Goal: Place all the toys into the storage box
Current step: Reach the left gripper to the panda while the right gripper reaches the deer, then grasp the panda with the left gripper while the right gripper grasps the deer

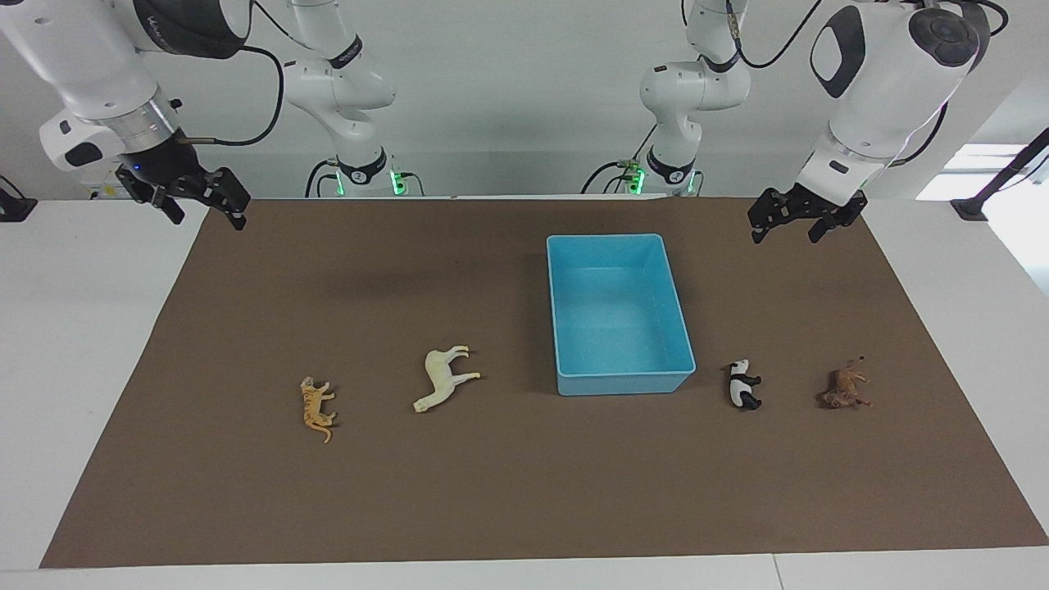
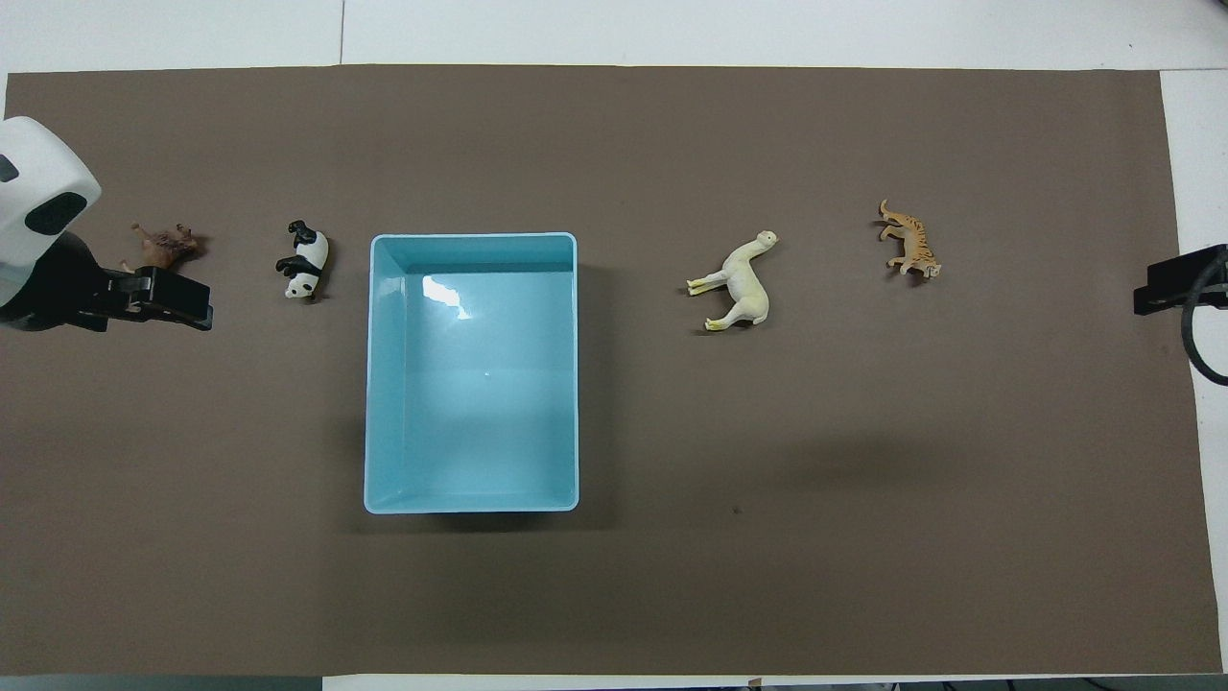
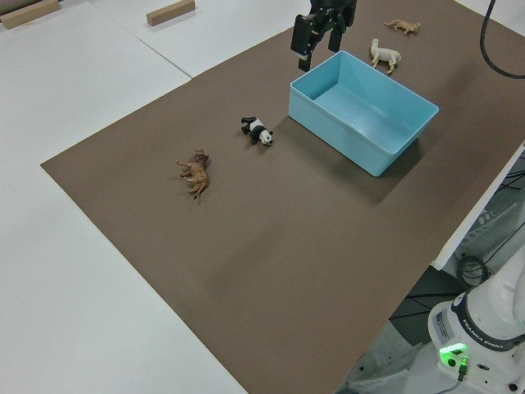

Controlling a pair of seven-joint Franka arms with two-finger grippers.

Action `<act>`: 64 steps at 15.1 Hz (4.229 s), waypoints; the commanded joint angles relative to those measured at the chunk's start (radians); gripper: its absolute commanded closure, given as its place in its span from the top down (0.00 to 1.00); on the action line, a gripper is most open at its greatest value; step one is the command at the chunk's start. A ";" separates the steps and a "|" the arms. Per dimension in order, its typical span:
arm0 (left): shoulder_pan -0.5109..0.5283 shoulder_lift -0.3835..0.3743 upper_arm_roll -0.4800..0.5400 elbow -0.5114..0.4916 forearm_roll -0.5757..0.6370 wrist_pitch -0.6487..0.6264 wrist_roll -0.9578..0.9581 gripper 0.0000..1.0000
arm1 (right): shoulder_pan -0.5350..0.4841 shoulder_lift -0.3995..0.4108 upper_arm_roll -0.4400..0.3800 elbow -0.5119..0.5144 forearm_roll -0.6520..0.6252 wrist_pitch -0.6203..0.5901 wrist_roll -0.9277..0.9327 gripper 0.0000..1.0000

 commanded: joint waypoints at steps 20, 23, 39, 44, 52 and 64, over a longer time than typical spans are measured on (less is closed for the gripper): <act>0.037 0.157 0.003 -0.118 0.063 0.463 0.002 1.00 | 0.030 0.081 0.024 -0.228 -0.014 0.359 -0.030 1.00; 0.043 0.215 0.003 -0.196 0.063 0.602 0.008 1.00 | 0.031 0.171 0.024 -0.231 -0.002 0.474 -0.078 1.00; 0.017 0.401 0.001 -0.258 0.061 0.917 -0.006 1.00 | 0.076 0.428 0.039 -0.225 0.007 0.816 -0.198 1.00; 0.020 0.413 0.001 -0.247 0.057 0.919 -0.006 0.98 | 0.074 0.468 0.038 -0.224 0.010 0.876 -0.243 1.00; 0.020 0.413 0.003 -0.262 0.057 0.905 -0.008 0.60 | 0.073 0.477 0.038 -0.231 0.013 0.913 -0.269 1.00; -0.003 0.332 -0.011 0.061 0.049 0.318 -0.172 0.44 | 0.076 0.495 0.038 -0.233 0.018 0.943 -0.267 0.25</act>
